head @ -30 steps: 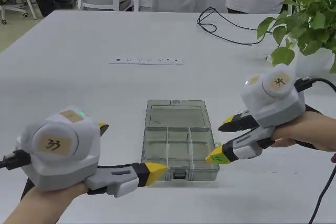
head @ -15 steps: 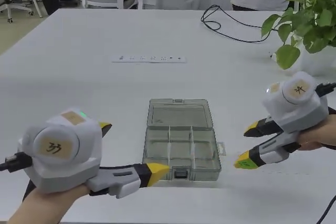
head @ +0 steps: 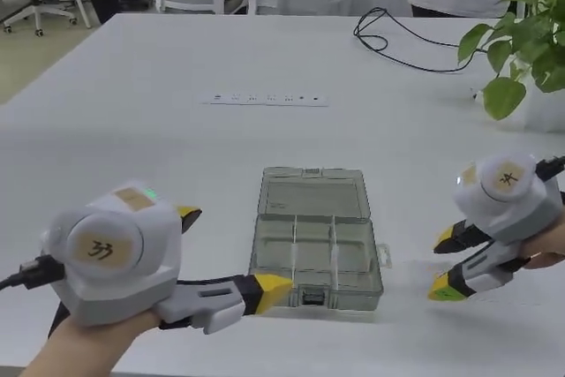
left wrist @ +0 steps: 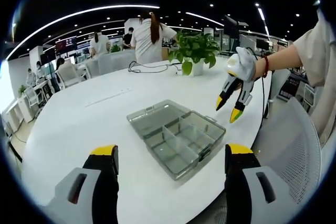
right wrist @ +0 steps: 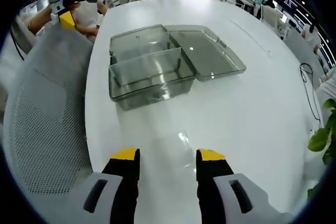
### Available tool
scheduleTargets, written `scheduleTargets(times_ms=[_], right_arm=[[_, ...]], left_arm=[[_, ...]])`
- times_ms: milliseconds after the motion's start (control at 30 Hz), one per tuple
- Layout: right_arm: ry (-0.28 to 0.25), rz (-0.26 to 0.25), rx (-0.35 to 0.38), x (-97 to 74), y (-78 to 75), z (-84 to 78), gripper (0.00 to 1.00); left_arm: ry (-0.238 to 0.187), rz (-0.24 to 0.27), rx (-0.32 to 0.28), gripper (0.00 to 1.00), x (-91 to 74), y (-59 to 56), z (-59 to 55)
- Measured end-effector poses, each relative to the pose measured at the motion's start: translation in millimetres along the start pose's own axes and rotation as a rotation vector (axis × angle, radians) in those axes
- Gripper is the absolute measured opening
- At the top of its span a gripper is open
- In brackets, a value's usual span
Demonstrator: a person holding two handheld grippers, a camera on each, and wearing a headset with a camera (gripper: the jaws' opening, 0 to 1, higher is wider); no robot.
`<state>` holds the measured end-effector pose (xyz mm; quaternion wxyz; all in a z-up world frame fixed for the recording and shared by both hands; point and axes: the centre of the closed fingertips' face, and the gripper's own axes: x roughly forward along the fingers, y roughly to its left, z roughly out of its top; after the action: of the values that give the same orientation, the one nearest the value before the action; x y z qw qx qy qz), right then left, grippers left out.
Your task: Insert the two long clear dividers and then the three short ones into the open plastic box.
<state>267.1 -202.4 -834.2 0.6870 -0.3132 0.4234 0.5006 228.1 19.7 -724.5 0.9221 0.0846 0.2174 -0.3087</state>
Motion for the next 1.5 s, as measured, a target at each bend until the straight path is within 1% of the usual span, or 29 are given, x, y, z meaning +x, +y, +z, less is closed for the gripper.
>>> scheduleTargets(times_ms=[167,333,400,600,667,833,900,1033,1133,1167,1333,1500], right_arm=[[0.036,0.006,-0.046,4.1,-5.1,-6.2,0.43],[0.068,0.024,-0.087,7.0,-7.3,-12.5,0.41],[0.081,0.023,-0.112,7.5,-9.2,-14.9,0.39],[0.107,0.046,-0.138,9.7,-9.3,-20.9,0.38],[0.102,0.053,-0.134,10.3,-9.0,-20.9,0.38],[0.106,0.068,-0.157,9.9,-9.4,-21.8,0.38],[0.105,0.077,-0.152,10.7,-10.7,-23.2,0.38],[0.105,0.076,-0.164,9.1,-4.3,-20.8,0.38],[0.107,0.083,-0.193,7.5,2.2,-19.5,0.39],[0.107,0.087,-0.192,7.2,3.6,-19.2,0.39],[0.107,0.083,-0.213,10.7,-4.5,-22.5,0.38],[0.102,0.086,-0.217,8.6,-1.6,-20.1,0.33]], left_arm=[[0.006,0.009,0.004,0.84,0.3,2.5,-1.3],[0.011,0.014,-0.001,0.84,0.8,3.7,-2.4],[0.012,0.016,0.003,0.84,0.9,4.1,-2.1],[0.015,0.017,0.006,0.82,1.4,4.7,-2.0],[0.017,0.018,0.009,0.82,1.3,4.7,-2.1],[0.025,0.018,0.014,0.82,1.9,4.2,-2.9],[0.026,0.019,0.017,0.82,1.8,4.1,-2.9],[0.026,0.020,0.016,0.82,1.4,4.3,-3.1],[0.030,0.021,0.018,0.81,1.0,4.3,-4.0],[0.030,0.022,0.017,0.81,0.8,4.4,-4.1],[0.035,0.020,0.018,0.80,0.7,4.2,-5.1],[0.033,0.018,0.020,0.81,1.0,3.0,-4.6]])
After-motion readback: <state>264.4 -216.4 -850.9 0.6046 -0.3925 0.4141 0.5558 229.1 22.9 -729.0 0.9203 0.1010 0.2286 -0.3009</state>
